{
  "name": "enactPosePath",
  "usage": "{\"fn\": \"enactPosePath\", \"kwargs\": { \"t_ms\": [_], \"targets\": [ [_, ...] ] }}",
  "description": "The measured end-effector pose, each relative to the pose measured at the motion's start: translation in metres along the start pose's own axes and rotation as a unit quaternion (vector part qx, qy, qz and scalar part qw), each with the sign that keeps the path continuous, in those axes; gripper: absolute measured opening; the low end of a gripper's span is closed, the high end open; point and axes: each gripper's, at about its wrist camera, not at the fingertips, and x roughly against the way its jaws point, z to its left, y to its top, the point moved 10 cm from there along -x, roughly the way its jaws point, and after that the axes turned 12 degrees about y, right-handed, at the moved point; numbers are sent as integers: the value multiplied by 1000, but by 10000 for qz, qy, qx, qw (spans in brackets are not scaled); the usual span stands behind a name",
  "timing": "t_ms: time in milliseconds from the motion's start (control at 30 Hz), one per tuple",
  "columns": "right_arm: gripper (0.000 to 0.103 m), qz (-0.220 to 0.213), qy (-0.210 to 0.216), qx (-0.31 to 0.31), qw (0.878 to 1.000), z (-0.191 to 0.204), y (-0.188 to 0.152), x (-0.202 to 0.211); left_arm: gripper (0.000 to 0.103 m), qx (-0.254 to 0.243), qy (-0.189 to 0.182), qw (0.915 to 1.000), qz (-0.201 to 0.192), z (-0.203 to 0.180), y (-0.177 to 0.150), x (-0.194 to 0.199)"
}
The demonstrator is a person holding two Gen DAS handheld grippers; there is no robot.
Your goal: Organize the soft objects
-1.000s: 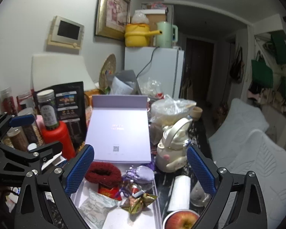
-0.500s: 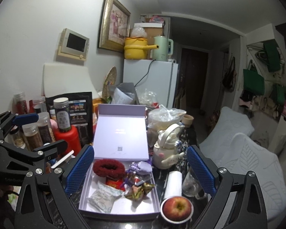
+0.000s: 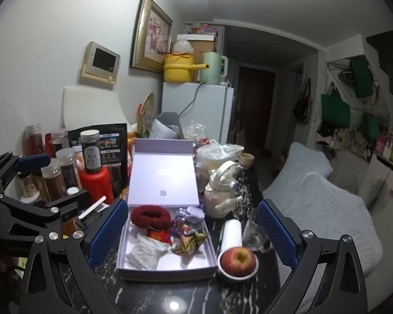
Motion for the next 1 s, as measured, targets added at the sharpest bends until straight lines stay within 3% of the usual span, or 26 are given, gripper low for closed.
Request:
{"fn": "enactPosePath", "kwargs": {
  "t_ms": [733,1000],
  "targets": [
    [102,248,-217,-586,9977,-6,-76,44,103,108,-86,9998,122,-16,-60,39],
    [102,427,-272,-761,9958,-15,-110,44,103,245,-228,9980,536,-24,-88,28]
  ]
}}
